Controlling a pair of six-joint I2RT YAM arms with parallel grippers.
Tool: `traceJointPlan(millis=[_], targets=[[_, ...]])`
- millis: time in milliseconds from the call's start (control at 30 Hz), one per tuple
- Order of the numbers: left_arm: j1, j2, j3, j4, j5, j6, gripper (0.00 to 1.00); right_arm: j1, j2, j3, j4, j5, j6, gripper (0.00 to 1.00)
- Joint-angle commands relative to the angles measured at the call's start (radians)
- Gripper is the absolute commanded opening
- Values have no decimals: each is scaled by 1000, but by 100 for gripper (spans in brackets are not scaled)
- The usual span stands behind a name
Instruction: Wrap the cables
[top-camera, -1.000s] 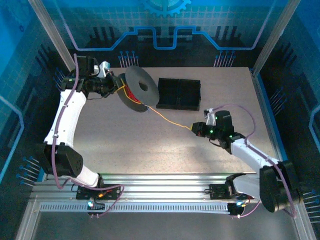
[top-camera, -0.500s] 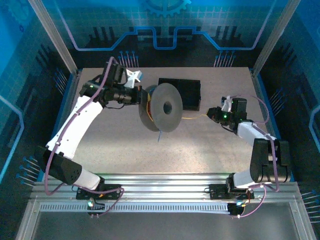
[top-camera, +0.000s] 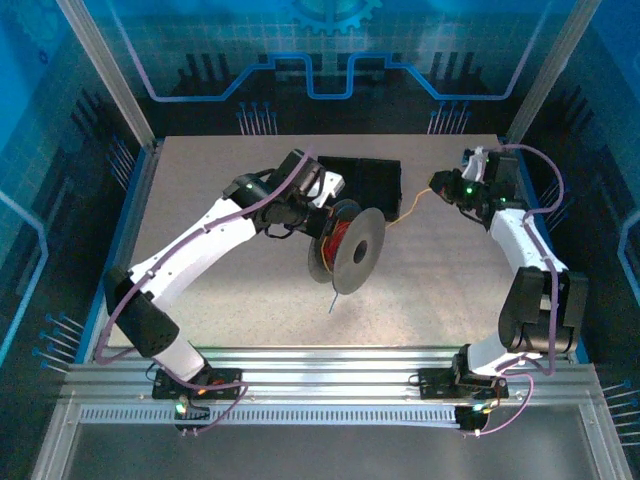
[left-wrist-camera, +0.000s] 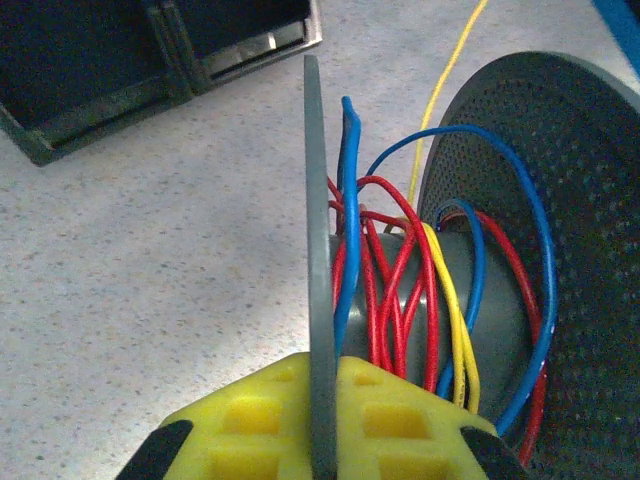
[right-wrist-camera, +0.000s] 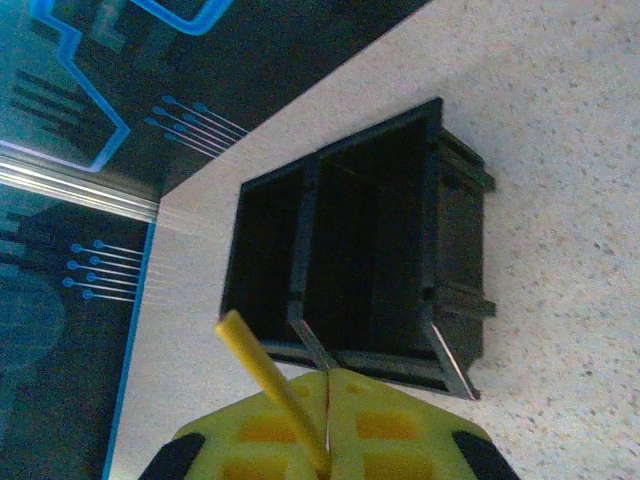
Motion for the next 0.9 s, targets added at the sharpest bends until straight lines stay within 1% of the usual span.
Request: traceJointPlan(millis=[0, 133, 267, 400, 567, 700, 867], targets=[[-13, 5, 8, -141, -59, 47, 0, 28, -51, 117, -44, 40, 26, 0], [-21, 49, 22, -136, -65, 44, 0, 138, -71, 251, -95, 54, 38, 0], [-12, 78, 28, -130, -79, 31, 0, 289, -79, 384, -157, 106, 15, 0], [24, 84, 24, -113, -66, -7, 0, 434, -80, 472, -182, 140, -8, 0], [102, 60, 13, -91, -22, -65, 0, 594, -105, 477, -149, 172, -17, 0], [164, 43, 12, -80, 7, -113, 0, 716, -127, 446, -98, 176, -20, 0], [242, 7, -14, -54, 41, -170, 0, 858, -172, 389, -78, 220, -53, 0]])
